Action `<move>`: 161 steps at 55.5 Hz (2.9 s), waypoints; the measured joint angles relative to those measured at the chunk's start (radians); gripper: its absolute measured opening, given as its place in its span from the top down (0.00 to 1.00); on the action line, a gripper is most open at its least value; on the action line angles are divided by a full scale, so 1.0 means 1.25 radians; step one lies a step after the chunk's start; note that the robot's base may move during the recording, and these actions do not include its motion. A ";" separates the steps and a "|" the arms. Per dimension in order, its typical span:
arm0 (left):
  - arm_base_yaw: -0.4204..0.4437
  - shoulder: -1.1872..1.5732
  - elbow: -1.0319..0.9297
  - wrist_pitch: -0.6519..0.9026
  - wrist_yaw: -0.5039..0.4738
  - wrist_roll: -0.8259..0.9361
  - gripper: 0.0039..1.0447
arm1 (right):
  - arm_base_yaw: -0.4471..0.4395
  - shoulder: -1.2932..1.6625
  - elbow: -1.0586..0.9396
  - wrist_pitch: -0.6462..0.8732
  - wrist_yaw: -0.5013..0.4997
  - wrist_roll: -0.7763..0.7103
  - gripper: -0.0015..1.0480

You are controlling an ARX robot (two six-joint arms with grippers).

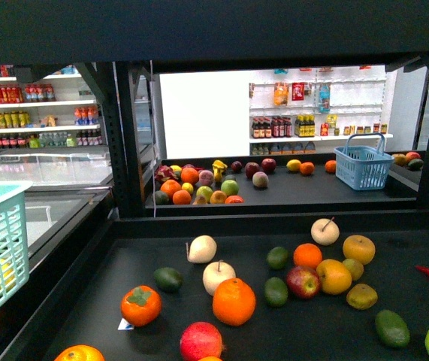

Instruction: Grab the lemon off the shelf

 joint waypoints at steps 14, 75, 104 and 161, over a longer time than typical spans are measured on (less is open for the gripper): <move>0.024 -0.013 -0.056 0.003 0.019 0.033 0.38 | 0.000 0.000 0.000 0.000 0.000 0.000 0.07; 0.037 -0.590 -0.298 -0.527 0.057 0.387 0.07 | 0.000 0.000 0.000 0.000 0.000 0.001 0.07; -0.673 -1.354 -0.547 -1.046 -0.562 0.886 0.07 | 0.000 0.000 0.000 0.000 0.000 0.002 0.07; -0.325 -1.592 -0.785 -1.102 0.042 1.293 0.98 | 0.000 0.000 0.000 0.000 0.000 0.002 0.07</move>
